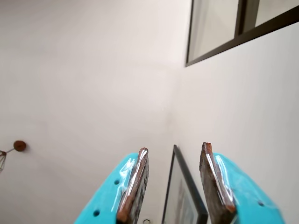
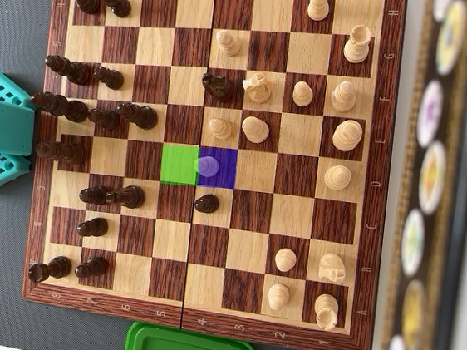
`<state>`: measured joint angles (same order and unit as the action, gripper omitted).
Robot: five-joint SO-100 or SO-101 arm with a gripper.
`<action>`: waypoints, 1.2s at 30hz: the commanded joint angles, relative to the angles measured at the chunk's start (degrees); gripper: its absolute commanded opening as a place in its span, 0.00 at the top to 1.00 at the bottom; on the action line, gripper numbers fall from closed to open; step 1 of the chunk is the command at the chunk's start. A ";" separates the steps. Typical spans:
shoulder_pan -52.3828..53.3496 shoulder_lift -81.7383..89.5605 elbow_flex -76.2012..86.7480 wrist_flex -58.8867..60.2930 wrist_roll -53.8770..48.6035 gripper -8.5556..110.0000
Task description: Play chess
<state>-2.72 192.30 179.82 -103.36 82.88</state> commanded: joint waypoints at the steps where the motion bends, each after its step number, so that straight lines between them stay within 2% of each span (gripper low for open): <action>1: 0.26 -0.53 1.14 1.85 -0.26 0.79; 8: 0.18 -0.53 1.05 9.32 -0.26 0.79; 21: 0.26 -0.53 -4.22 30.85 -0.35 0.79; 29: 0.26 -0.53 -13.27 54.40 -0.35 0.79; 36: 0.35 -0.53 -21.97 80.86 -0.35 0.79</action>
<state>-2.72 192.22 163.56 -34.37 82.79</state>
